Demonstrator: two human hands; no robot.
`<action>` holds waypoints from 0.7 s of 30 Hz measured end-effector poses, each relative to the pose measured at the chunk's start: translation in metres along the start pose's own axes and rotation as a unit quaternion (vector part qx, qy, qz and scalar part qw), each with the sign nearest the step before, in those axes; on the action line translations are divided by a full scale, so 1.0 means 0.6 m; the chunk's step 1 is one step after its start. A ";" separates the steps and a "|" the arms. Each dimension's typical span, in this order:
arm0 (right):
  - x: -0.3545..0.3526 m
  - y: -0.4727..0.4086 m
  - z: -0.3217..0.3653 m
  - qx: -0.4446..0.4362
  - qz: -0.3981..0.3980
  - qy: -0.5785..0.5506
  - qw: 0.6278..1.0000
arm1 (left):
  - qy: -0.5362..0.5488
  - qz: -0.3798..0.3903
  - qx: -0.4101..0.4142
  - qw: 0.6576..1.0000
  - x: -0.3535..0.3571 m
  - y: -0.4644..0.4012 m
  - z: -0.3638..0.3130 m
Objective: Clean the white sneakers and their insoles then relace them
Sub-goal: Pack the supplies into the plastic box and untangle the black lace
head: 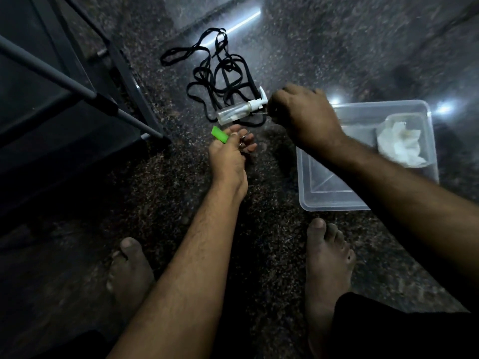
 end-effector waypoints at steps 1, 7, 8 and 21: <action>-0.010 0.008 0.003 0.017 -0.045 -0.035 0.998 | 0.018 0.007 -0.008 1.000 0.004 0.005 0.003; -0.020 0.064 0.039 0.249 -0.166 -0.545 0.784 | 0.087 0.062 -0.035 0.994 0.042 0.036 0.020; -0.018 0.073 0.046 0.273 -0.157 -0.597 0.738 | 0.086 0.069 -0.039 0.993 0.053 0.043 0.026; 0.015 0.186 -0.006 0.343 -0.144 -0.530 0.762 | -0.187 0.091 -0.003 0.978 0.152 0.103 0.133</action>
Point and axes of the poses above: each hand's wrist, its own y-axis away from the middle knuckle, its own x-axis out of the palm, z = x × y, the point moved 2 cm from there along -y, towards the middle knuckle, and after that the axes turned 12 degrees about -x, right-handed, at the moved point
